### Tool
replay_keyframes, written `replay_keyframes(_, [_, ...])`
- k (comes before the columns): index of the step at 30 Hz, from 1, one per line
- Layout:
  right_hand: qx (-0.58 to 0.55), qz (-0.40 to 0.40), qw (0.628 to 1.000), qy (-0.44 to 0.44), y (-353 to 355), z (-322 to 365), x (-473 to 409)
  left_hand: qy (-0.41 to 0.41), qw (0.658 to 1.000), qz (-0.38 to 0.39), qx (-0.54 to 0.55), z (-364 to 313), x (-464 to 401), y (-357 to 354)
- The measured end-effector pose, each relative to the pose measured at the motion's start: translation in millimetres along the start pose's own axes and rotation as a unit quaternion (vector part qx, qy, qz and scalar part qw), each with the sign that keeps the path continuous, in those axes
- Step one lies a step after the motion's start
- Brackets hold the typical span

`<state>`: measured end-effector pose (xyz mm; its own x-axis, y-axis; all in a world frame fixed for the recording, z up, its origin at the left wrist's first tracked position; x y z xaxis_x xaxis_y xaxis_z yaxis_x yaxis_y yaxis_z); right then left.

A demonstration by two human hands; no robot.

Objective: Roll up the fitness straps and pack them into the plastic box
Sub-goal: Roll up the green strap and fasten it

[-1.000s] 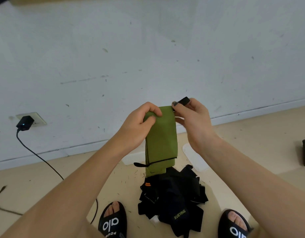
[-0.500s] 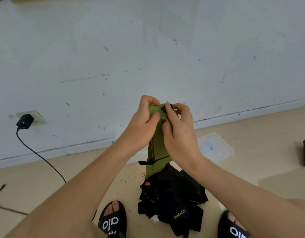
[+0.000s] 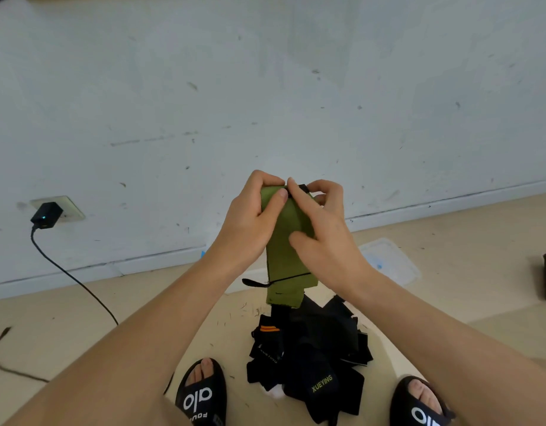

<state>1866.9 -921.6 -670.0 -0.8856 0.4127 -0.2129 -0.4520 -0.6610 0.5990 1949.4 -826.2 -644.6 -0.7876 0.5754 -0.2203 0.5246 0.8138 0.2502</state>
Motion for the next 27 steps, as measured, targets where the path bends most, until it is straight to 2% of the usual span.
replay_keyframes(3, [-0.125,-0.022,0.990,-0.058,12.2,-2.8,-3.7,-0.006,1.000,-0.009,-0.001,-2.0,0.1,3.3])
replay_keyframes(7, [-0.315,-0.017,0.942,-0.113,17.4,-12.1,-11.9,-0.009,1.000,0.004,0.016,-5.4,0.0,2.9])
replay_keyframes(10, [-0.373,-0.003,0.920,-0.125,17.8,-18.2,-14.6,-0.011,1.000,0.023,0.018,-5.8,0.9,0.7])
replay_keyframes(15, [-0.380,-0.006,0.916,-0.130,19.4,-27.8,-19.3,0.032,0.997,0.058,0.046,1.8,1.2,-2.6])
replay_keyframes(19, [-0.350,0.026,0.930,-0.108,19.8,-24.6,-21.7,-0.014,0.997,0.069,0.018,-8.3,0.7,-0.5])
replay_keyframes(23, [-0.268,0.073,0.958,-0.071,22.0,-14.6,-20.5,-0.057,0.996,0.074,0.001,-15.5,2.2,4.0])
replay_keyframes(27, [-0.276,0.100,0.953,-0.076,20.0,-10.4,-17.1,-0.083,0.994,0.070,-0.022,-17.7,3.7,6.4])
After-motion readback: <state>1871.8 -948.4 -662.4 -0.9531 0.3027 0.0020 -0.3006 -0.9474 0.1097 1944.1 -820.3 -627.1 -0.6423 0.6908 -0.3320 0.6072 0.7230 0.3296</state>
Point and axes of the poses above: each hand's wrist, its own x-axis away from the middle knuckle, its own y-axis out of the back of the hand, z = x × y, the point moved 9 cm from there along -x, towards the middle knuckle, and after that the axes turned 8 degrees about x, right-handed, at the moved point
